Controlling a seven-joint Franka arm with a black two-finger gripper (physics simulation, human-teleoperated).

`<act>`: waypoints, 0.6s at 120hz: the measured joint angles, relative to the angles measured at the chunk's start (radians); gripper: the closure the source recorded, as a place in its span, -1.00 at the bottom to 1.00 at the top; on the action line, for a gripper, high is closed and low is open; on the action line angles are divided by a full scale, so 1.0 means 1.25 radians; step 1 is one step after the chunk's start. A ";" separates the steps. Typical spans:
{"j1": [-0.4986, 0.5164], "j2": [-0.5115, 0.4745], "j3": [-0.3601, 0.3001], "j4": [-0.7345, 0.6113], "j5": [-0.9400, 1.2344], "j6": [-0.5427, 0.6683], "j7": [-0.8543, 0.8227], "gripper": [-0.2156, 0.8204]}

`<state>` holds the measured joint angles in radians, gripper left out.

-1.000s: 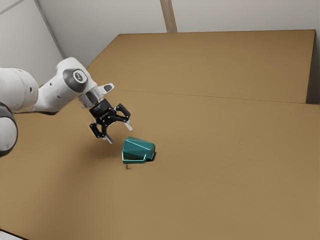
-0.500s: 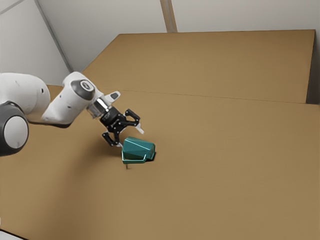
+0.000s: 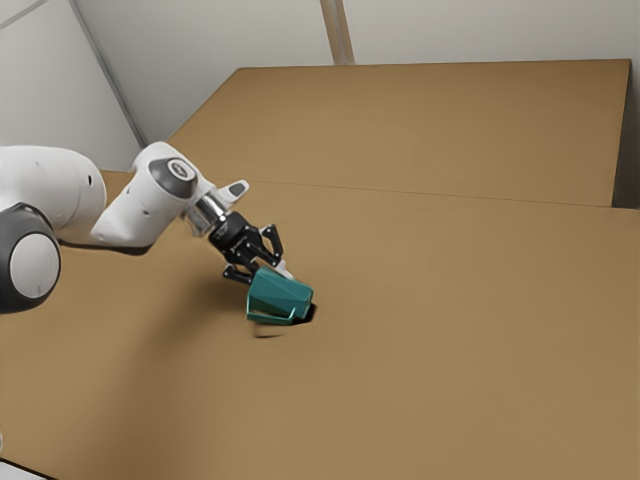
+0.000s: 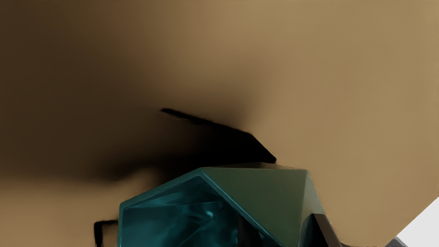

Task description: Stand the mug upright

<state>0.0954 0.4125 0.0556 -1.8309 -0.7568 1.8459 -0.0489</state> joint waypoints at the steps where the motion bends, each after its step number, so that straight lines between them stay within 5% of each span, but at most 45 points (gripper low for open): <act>1: 0.000 0.000 -0.001 0.001 0.000 0.000 0.000 0.64; 29: 0.000 -0.006 -0.004 0.014 0.003 -0.001 -0.002 0.87; 72: -0.035 -0.066 -0.004 0.009 0.078 0.006 -0.006 0.92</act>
<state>0.0515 0.3301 0.0507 -1.8193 -0.6597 1.8537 -0.0566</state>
